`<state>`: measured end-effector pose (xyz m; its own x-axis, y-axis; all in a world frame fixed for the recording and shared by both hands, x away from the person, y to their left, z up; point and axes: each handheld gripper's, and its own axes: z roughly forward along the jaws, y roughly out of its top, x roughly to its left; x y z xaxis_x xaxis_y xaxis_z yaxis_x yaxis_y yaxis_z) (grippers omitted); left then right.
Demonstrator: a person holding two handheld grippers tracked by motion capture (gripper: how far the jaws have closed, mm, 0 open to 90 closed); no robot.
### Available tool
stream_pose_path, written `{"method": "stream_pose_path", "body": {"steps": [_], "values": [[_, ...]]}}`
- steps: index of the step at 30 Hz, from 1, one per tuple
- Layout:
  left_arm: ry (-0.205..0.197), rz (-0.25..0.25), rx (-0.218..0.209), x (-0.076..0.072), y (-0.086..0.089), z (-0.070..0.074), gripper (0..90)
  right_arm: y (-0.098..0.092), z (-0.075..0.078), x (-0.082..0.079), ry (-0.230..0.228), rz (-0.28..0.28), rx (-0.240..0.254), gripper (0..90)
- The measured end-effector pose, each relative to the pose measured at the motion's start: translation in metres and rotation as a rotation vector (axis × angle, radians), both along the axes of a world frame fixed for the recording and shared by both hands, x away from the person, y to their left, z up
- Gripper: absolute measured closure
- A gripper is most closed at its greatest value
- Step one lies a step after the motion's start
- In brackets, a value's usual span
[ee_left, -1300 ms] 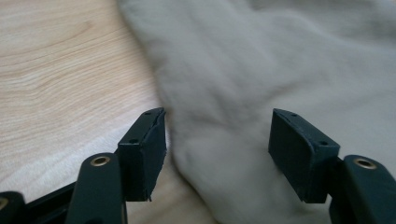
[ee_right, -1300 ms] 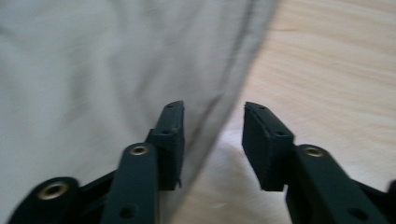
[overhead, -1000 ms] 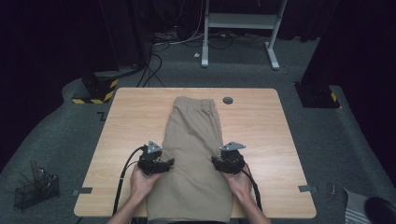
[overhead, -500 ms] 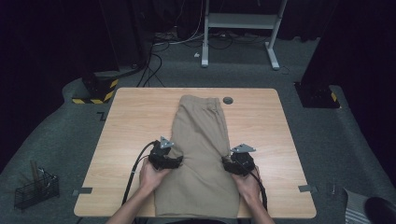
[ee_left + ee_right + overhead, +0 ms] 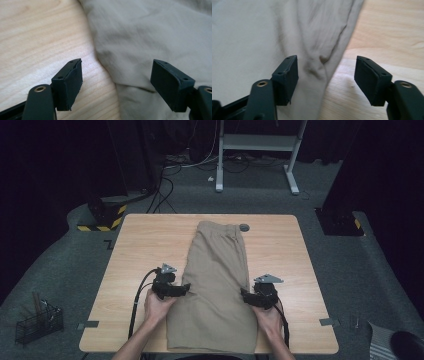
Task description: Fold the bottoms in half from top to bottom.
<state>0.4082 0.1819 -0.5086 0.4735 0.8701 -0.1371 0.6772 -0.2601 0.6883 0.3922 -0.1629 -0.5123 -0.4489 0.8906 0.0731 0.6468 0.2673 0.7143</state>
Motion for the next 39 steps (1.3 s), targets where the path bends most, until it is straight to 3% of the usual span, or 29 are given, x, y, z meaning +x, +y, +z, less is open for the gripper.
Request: {"method": "stream_pose_path", "body": {"steps": [4, 5, 8, 9, 11, 16, 29, 39], "values": [[0.015, -0.019, 0.016, 0.000, -0.009, -0.007, 23.6, 0.005, -0.004, 0.002, 0.022, -0.002, -0.012, 31.7], [-0.005, -0.025, 0.039, -0.001, -0.014, -0.008, 23.5, 0.009, -0.005, 0.002, 0.028, -0.004, -0.027, 31.4], [-0.017, -0.027, 0.052, -0.001, -0.018, -0.009, 22.5, 0.014, -0.005, 0.002, 0.021, -0.006, -0.061, 31.8], [-0.029, -0.028, 0.079, -0.002, -0.023, -0.010, 22.4, 0.018, -0.005, 0.002, 0.011, -0.001, -0.090, 34.3], [-0.036, -0.038, 0.099, -0.004, -0.026, -0.009, 23.1, 0.018, -0.005, 0.002, 0.008, 0.012, -0.087, 38.6], [-0.038, -0.053, 0.104, -0.004, -0.028, -0.008, 30.2, 0.021, -0.002, 0.002, 0.020, 0.045, -0.093, 49.5], [-0.045, -0.083, 0.082, -0.005, -0.034, -0.006, 65.1, 0.027, 0.001, 0.005, 0.043, 0.099, -0.092, 73.7], [-0.032, -0.115, 0.060, -0.005, -0.034, -0.006, 79.1, 0.029, 0.000, 0.004, 0.041, 0.126, -0.085, 84.7]]}}
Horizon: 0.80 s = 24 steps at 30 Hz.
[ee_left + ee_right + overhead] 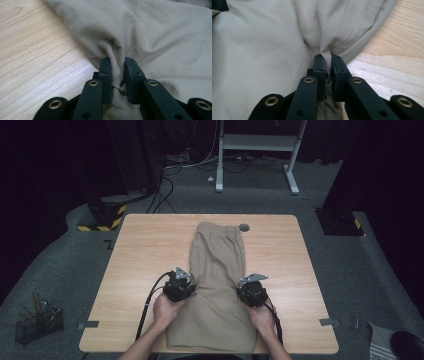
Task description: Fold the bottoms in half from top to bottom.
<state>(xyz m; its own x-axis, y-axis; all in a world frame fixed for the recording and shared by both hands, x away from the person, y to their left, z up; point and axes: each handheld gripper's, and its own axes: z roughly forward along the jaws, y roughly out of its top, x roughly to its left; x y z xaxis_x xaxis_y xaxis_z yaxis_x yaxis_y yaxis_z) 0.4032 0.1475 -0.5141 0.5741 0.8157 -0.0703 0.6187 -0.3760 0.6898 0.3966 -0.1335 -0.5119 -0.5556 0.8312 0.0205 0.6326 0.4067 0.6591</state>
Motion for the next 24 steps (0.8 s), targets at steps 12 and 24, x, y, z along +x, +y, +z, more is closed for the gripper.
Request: {"method": "stream_pose_path", "body": {"steps": [12, 24], "values": [[0.028, -0.021, -0.101, 0.000, 0.012, 0.009, 82.9, -0.007, 0.009, -0.004, -0.040, 0.038, 0.029, 87.0], [-0.054, -0.066, -0.162, -0.010, 0.020, 0.045, 83.4, -0.015, 0.040, -0.020, -0.152, 0.076, 0.068, 87.2]]}}
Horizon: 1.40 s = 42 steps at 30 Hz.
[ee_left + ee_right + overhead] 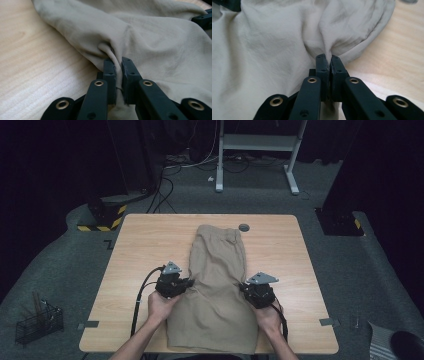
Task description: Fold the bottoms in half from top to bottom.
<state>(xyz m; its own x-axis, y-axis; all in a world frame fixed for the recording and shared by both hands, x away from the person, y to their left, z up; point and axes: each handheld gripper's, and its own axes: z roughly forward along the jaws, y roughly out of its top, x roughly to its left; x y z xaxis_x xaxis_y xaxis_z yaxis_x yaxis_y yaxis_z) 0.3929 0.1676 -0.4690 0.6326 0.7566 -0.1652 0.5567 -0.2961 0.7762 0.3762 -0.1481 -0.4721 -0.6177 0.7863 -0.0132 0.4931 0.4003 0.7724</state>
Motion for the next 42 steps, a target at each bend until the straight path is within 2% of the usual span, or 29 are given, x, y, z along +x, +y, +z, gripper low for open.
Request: {"method": "stream_pose_path", "body": {"steps": [6, 15, 18, 28, 32, 38, 42], "values": [[-0.043, -0.002, -0.026, -0.004, 0.004, 0.017, 83.4, -0.001, 0.020, -0.008, -0.074, 0.016, 0.006, 87.2], [-0.082, -0.018, -0.032, -0.015, 0.009, 0.034, 83.3, 0.000, 0.040, -0.022, -0.146, 0.029, 0.002, 87.2], [-0.084, -0.013, -0.049, -0.018, 0.012, 0.037, 83.3, 0.003, 0.044, -0.027, -0.166, 0.043, -0.006, 87.2], [-0.099, -0.015, -0.064, -0.032, 0.019, 0.046, 83.4, 0.005, 0.053, -0.040, -0.196, 0.076, 0.008, 87.2], [-0.105, -0.017, -0.089, -0.036, 0.018, 0.051, 83.3, 0.002, 0.056, -0.045, -0.204, 0.082, 0.014, 87.2], [-0.121, -0.032, -0.071, -0.038, 0.015, 0.059, 83.3, -0.003, 0.061, -0.047, -0.211, 0.071, 0.036, 87.2], [-0.118, -0.038, -0.076, -0.041, 0.016, 0.060, 83.3, -0.004, 0.061, -0.052, -0.216, 0.080, 0.034, 87.2]]}}
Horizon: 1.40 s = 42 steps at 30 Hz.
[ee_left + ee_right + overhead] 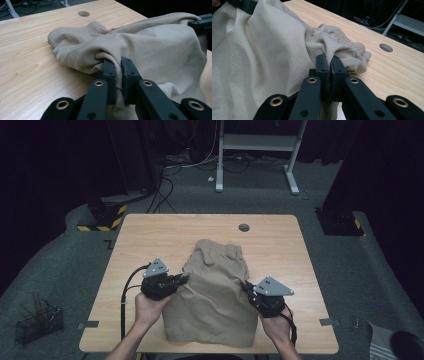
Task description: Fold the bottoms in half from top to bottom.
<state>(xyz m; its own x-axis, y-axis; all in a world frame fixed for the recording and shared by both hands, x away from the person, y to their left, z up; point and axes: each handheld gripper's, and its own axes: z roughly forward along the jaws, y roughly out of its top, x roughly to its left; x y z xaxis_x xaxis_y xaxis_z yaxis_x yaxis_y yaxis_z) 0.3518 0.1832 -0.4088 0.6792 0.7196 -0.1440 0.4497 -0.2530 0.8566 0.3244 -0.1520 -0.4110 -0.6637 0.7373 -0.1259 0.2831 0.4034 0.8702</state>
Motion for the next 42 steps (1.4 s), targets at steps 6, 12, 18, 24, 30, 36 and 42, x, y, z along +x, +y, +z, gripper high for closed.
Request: {"method": "stream_pose_path", "body": {"steps": [6, 12, 18, 24, 30, 36, 42], "values": [[-0.010, -0.020, -0.003, -0.015, 0.002, 0.004, 83.3, -0.002, 0.004, -0.012, -0.005, 0.019, 0.005, 87.2], [-0.040, -0.044, -0.007, -0.049, 0.004, 0.016, 83.3, 0.000, 0.015, -0.041, -0.061, 0.051, -0.024, 87.2], [-0.064, -0.085, -0.047, -0.066, 0.010, 0.042, 83.3, -0.004, 0.034, -0.061, -0.098, 0.085, -0.004, 87.2], [-0.099, -0.048, -0.024, -0.047, 0.008, 0.052, 83.2, -0.003, 0.042, -0.049, -0.124, 0.060, 0.025, 87.1], [-0.026, -0.029, -0.038, -0.017, 0.007, 0.038, 83.2, -0.002, 0.030, -0.022, -0.071, 0.033, 0.022, 87.1], [0.012, -0.009, -0.026, 0.003, 0.003, 0.028, 83.1, -0.003, 0.022, -0.006, -0.034, 0.014, 0.034, 87.1], [0.065, 0.006, -0.045, 0.021, 0.004, 0.018, 83.1, -0.006, 0.015, 0.012, 0.006, -0.003, 0.060, 87.1]]}}
